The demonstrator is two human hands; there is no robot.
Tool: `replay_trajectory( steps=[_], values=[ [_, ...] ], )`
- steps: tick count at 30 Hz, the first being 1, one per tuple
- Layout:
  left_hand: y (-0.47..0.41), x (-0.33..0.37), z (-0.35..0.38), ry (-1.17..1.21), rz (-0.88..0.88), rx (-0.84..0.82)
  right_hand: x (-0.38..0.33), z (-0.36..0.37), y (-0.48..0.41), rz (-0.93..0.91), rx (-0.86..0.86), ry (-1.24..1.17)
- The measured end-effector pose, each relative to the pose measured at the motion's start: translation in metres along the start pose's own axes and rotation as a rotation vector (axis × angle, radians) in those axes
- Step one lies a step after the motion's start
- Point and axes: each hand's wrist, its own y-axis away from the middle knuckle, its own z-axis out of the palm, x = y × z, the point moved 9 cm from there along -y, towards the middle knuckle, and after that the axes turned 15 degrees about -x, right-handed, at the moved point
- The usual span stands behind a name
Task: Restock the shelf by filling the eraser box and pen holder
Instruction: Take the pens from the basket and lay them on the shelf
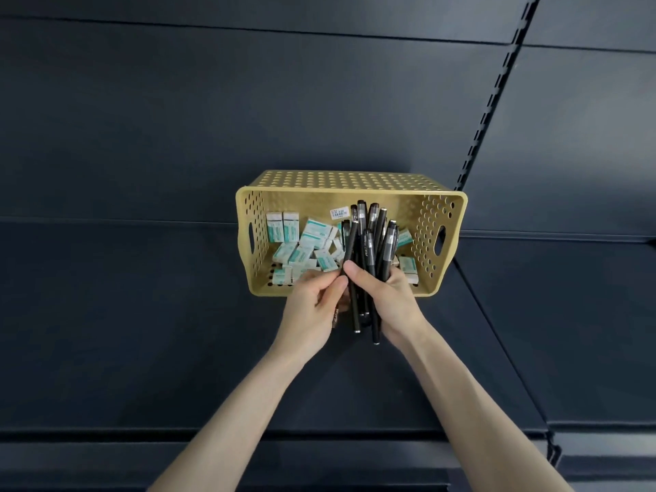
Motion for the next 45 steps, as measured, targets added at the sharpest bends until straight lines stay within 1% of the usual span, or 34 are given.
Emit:
replay_trajectory(
  steps=[2, 5, 8, 10, 11, 13, 14, 16, 19, 20, 24, 29, 31, 33, 34, 37, 40, 42, 45],
  values=[
    [0.002, -0.002, -0.004, -0.030, 0.012, 0.008, 0.002, 0.003, 0.002, -0.005, -0.025, -0.033],
    [0.006, 0.002, -0.018, 0.041, 0.037, 0.070, 0.004, 0.007, 0.005, -0.012, -0.065, -0.039],
    [0.007, 0.010, -0.027, -0.078, 0.086, 0.044, 0.008, 0.009, 0.008, 0.027, -0.092, -0.017],
    [0.005, 0.009, -0.034, -0.118, 0.071, 0.018, 0.006, 0.011, 0.010, 0.026, -0.103, 0.038],
    [0.002, 0.008, -0.035, -0.044, 0.031, -0.004, 0.004, 0.013, 0.011, 0.015, -0.113, 0.071],
    [-0.007, 0.010, -0.026, 0.207, -0.042, -0.104, -0.001, 0.019, 0.011, -0.009, -0.139, 0.172],
    [-0.012, 0.017, -0.020, 0.296, -0.033, -0.153, -0.005, 0.024, 0.010, -0.020, -0.158, 0.245],
    [-0.021, 0.041, -0.012, 0.326, 0.061, -0.226, -0.015, 0.034, 0.008, -0.051, -0.183, 0.363],
    [-0.027, 0.061, -0.003, 0.234, 0.137, -0.317, -0.027, 0.038, 0.008, -0.109, -0.194, 0.422],
    [-0.027, 0.059, 0.002, 0.197, 0.129, -0.355, -0.024, 0.035, 0.009, -0.092, -0.195, 0.443],
    [-0.025, 0.034, 0.016, 0.119, 0.025, -0.438, 0.007, 0.025, 0.012, 0.090, -0.215, 0.502],
    [-0.035, 0.025, 0.015, 0.189, 0.008, -0.398, 0.005, 0.025, 0.013, 0.125, -0.248, 0.497],
    [-0.041, 0.031, 0.020, 0.270, 0.007, -0.364, -0.001, 0.022, 0.023, 0.112, -0.236, 0.377],
    [-0.045, 0.039, 0.035, 0.358, -0.004, -0.353, -0.009, 0.011, 0.037, 0.099, -0.190, 0.241],
    [-0.047, 0.045, 0.047, 0.390, 0.000, -0.370, -0.015, 0.005, 0.046, 0.090, -0.169, 0.225],
    [-0.048, 0.060, 0.091, 0.466, -0.005, -0.470, -0.032, -0.021, 0.076, 0.073, -0.126, 0.208],
    [-0.049, 0.076, 0.141, 0.475, -0.016, -0.583, -0.050, -0.053, 0.111, 0.047, -0.070, 0.168],
    [-0.049, 0.088, 0.178, 0.489, -0.012, -0.606, -0.064, -0.078, 0.139, 0.029, -0.013, 0.184],
    [-0.043, 0.106, 0.251, 0.503, -0.013, -0.653, -0.084, -0.125, 0.195, 0.021, 0.117, 0.245]
  ],
)
